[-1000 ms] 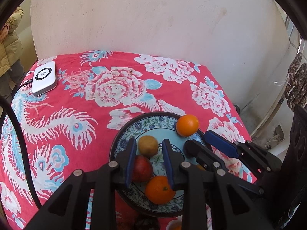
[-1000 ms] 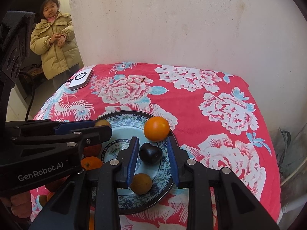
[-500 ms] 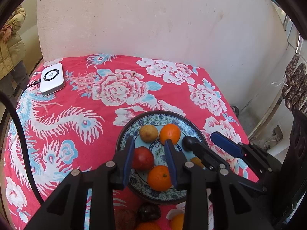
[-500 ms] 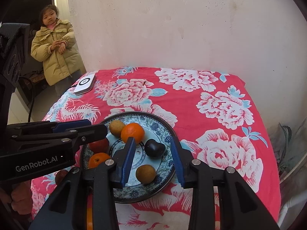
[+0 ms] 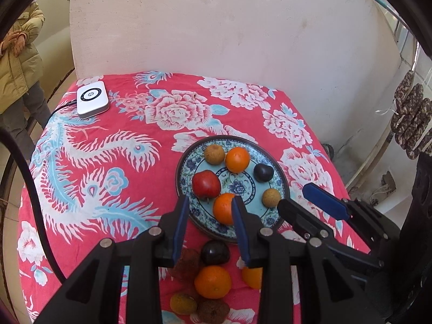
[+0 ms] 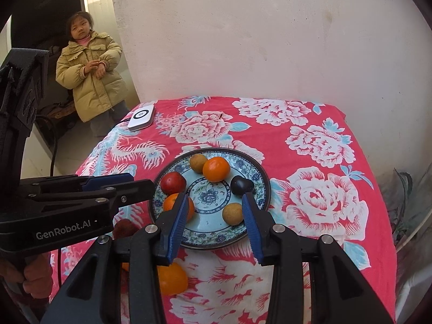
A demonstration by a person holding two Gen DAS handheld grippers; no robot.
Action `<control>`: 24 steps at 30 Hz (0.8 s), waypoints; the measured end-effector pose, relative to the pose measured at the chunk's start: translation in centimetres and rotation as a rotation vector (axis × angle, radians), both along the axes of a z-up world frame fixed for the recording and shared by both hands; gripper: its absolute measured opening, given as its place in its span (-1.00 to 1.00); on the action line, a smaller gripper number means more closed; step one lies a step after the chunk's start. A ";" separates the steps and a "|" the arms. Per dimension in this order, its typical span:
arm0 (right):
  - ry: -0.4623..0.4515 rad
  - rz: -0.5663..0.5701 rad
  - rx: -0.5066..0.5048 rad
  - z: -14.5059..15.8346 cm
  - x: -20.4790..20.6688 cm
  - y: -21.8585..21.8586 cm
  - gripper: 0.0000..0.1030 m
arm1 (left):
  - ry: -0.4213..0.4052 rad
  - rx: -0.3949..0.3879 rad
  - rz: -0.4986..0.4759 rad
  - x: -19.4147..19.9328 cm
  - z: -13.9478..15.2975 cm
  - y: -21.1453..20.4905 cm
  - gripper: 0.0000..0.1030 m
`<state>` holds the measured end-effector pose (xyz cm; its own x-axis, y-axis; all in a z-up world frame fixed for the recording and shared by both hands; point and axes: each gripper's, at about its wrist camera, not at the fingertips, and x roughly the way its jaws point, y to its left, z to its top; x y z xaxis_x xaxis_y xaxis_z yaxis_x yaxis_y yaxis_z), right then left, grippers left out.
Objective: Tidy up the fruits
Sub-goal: 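Withdraw both open tools from the plate back toward the fruit cluster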
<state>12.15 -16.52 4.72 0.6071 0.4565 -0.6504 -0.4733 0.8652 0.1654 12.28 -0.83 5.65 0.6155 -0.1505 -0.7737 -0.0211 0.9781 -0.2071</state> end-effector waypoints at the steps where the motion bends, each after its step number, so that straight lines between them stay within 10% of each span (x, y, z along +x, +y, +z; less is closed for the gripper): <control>1: 0.001 0.000 0.002 0.0 -0.3 0.0 -0.18 | -0.003 -0.001 0.000 -0.4 0.1 0.1 -0.35; 24: 0.015 -0.001 0.000 0.3 -6.5 -0.6 -0.18 | 0.006 0.001 0.024 -7.4 0.0 1.4 -0.35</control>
<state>5.62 -17.14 4.99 0.5974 0.4562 -0.6596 -0.4700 0.8656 0.1730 4.85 0.52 5.60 0.6139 -0.1352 -0.7777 -0.0456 0.9775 -0.2059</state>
